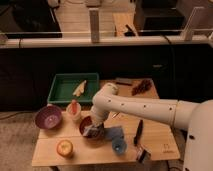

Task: Wipe red bowl with towel

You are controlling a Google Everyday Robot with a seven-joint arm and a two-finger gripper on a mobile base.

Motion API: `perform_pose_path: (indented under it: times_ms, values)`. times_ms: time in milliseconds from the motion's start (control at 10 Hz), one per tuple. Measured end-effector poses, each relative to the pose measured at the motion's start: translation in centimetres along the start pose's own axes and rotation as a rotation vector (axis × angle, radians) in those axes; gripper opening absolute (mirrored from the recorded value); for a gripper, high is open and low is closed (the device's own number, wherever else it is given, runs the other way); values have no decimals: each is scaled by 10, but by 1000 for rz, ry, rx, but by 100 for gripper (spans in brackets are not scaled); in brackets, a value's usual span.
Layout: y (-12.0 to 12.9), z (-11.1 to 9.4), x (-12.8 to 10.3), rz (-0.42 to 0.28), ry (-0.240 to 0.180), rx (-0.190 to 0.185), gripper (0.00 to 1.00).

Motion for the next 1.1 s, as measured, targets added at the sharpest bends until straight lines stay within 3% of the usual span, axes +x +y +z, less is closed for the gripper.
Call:
perform_pose_path:
  times_ms: [200, 500, 900, 1100]
  values:
    - [9, 4, -6, -3, 12, -29, 0]
    - [20, 5, -32, -48, -7, -46, 0]
    - [-5, 4, -72, -180, -75, -16, 0]
    - [-26, 4, -77, -232, -99, 15, 0]
